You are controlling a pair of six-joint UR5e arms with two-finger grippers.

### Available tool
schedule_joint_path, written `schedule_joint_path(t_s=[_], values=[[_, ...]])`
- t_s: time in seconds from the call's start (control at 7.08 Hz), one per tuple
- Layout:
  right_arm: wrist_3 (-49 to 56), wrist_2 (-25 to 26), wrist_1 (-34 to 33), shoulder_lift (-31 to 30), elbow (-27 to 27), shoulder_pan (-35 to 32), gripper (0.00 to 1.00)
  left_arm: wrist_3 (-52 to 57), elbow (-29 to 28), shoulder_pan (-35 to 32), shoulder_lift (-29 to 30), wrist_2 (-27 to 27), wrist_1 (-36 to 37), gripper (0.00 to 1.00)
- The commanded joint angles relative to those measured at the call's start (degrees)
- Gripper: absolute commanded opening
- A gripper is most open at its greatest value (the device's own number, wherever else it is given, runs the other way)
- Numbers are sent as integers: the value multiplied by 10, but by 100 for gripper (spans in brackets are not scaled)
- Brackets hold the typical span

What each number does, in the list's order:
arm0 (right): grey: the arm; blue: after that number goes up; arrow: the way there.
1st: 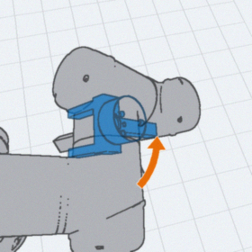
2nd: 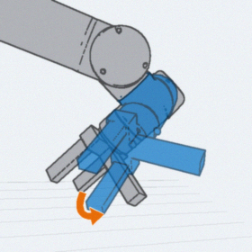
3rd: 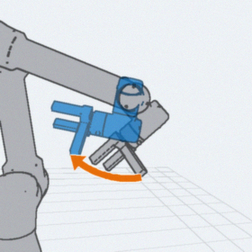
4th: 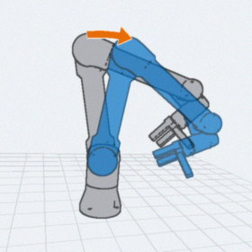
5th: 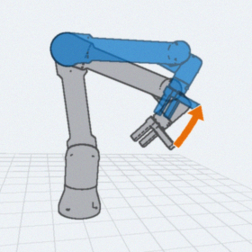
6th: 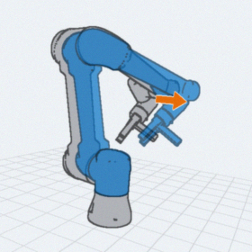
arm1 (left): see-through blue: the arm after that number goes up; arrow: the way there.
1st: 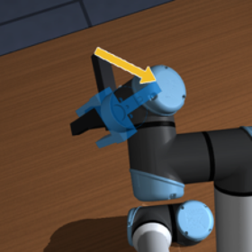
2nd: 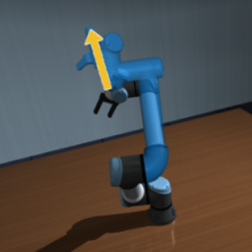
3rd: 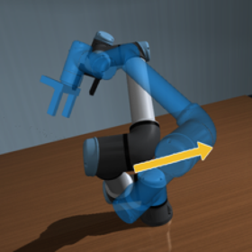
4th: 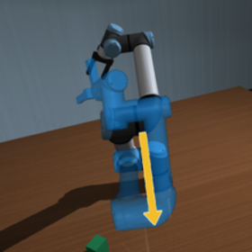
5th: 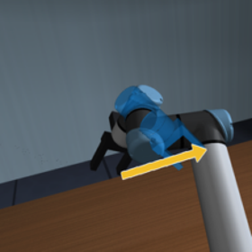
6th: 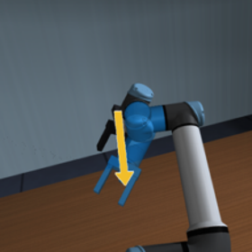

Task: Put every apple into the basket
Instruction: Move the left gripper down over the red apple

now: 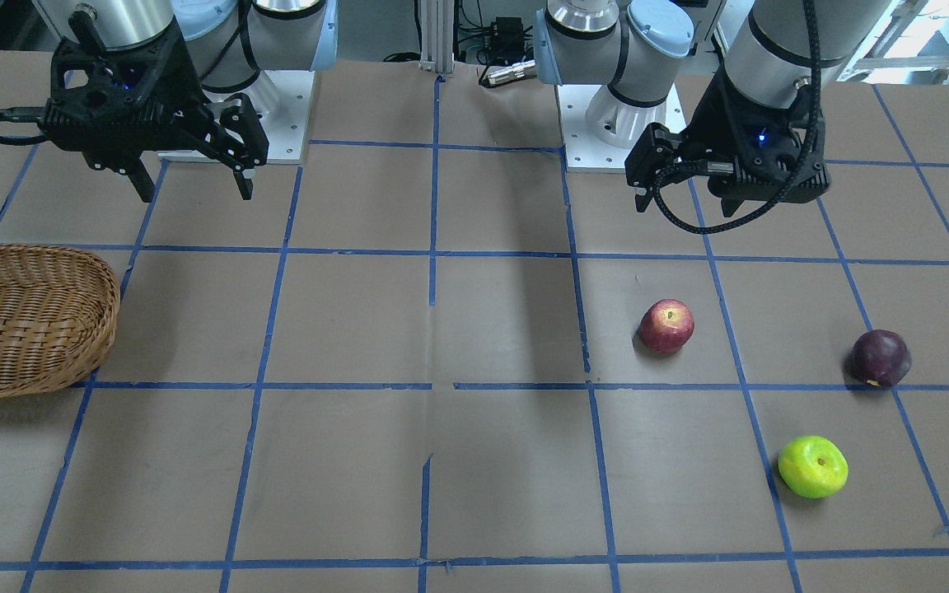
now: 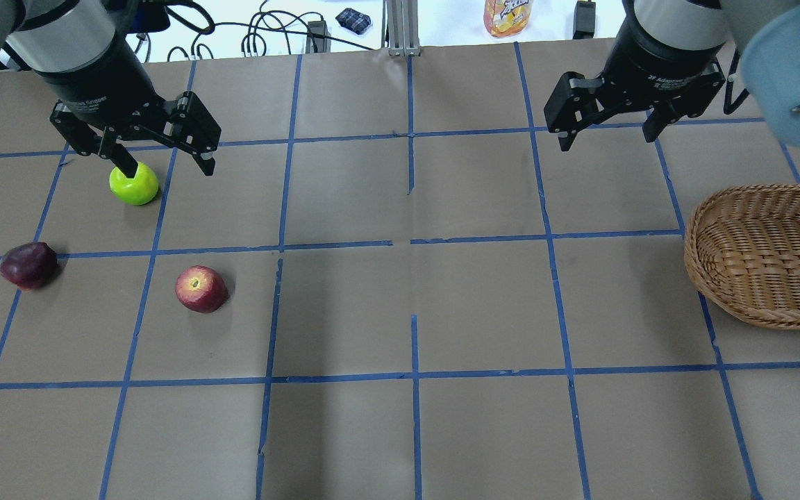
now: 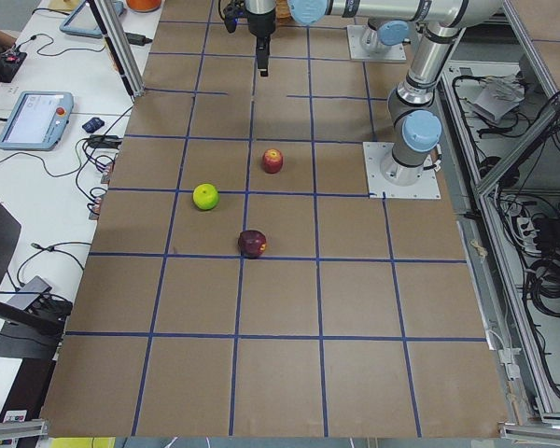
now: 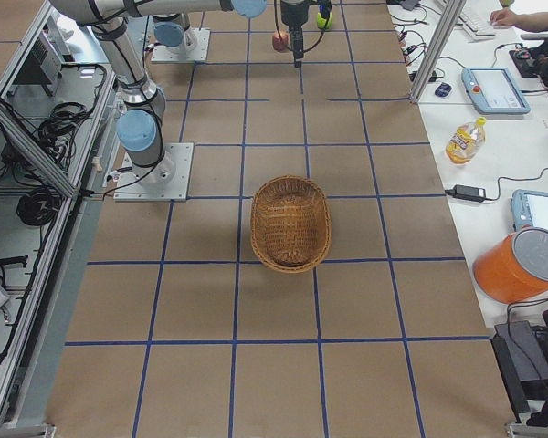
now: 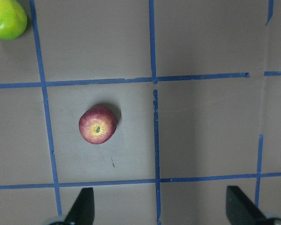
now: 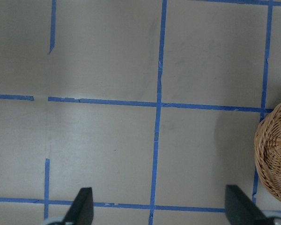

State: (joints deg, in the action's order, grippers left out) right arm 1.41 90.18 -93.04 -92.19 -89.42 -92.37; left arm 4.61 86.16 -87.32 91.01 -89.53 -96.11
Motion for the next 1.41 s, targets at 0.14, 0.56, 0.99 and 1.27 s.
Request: schedule_joint_path(t_s=[0.14, 0.56, 0.99, 1.27], values=[[1, 0, 0, 0, -1, 0, 100, 11, 20, 13, 6, -7, 0, 100], [0, 0, 0, 0, -1, 0, 100, 29, 152, 73, 64, -8, 157, 100], [0, 0, 0, 0, -1, 0, 100, 75, 230, 98, 115, -13, 302, 100], [0, 0, 0, 0, -1, 0, 100, 95, 284, 130, 143, -13, 353, 100]])
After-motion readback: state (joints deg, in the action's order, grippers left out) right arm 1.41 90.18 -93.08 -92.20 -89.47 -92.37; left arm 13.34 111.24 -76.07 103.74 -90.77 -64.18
